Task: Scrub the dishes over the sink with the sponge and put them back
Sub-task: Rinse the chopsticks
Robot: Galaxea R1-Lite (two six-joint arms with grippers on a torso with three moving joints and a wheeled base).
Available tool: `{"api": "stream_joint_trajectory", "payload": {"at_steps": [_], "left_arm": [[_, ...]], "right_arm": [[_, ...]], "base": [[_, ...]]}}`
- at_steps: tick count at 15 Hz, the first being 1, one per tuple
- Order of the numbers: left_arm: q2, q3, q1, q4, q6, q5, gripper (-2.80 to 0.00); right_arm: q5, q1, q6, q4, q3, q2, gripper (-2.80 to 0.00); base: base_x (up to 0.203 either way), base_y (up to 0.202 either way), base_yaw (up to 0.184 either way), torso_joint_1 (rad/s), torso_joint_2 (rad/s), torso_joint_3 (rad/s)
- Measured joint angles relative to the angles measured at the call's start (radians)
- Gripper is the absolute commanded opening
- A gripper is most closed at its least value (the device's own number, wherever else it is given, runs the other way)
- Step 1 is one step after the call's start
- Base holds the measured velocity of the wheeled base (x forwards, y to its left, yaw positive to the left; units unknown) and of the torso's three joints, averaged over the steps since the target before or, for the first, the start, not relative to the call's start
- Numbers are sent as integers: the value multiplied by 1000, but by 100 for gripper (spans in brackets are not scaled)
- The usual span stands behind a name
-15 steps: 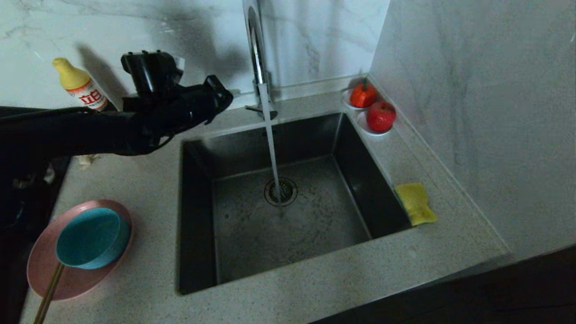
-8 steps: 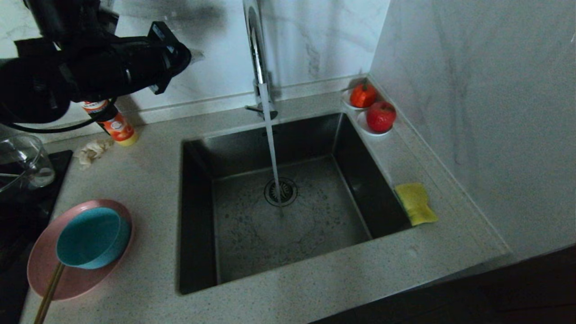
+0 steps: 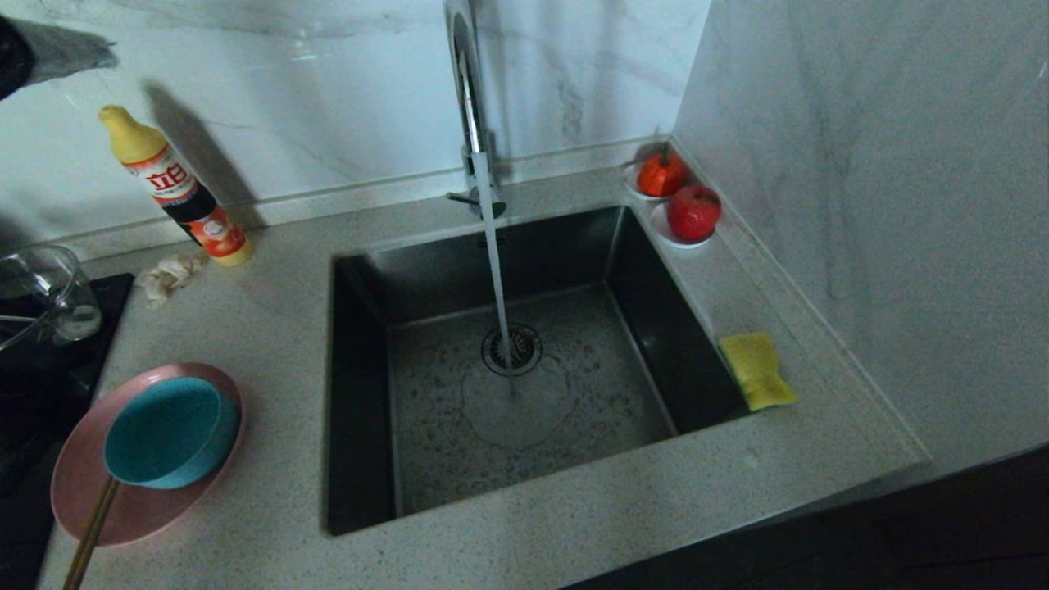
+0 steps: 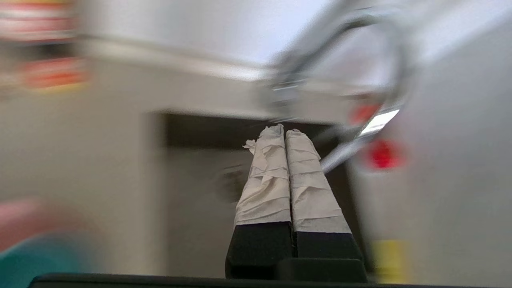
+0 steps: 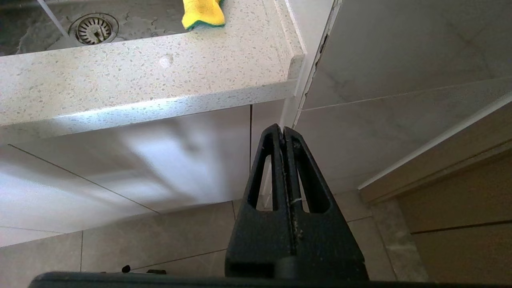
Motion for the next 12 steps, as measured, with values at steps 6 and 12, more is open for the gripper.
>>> {"api": "stream_joint_trajectory", "payload": {"at_steps": [6,12], "left_arm": [[-328,337,19,95,234,361,-280],[-461,514,79,53,337,588,-280]], "right_arm": [[0,0,0,0,0,0,-280],[0,0,0,0,0,0,-280]], "base": [[0,0,0,0,0,0],[0,0,0,0,0,0]]}}
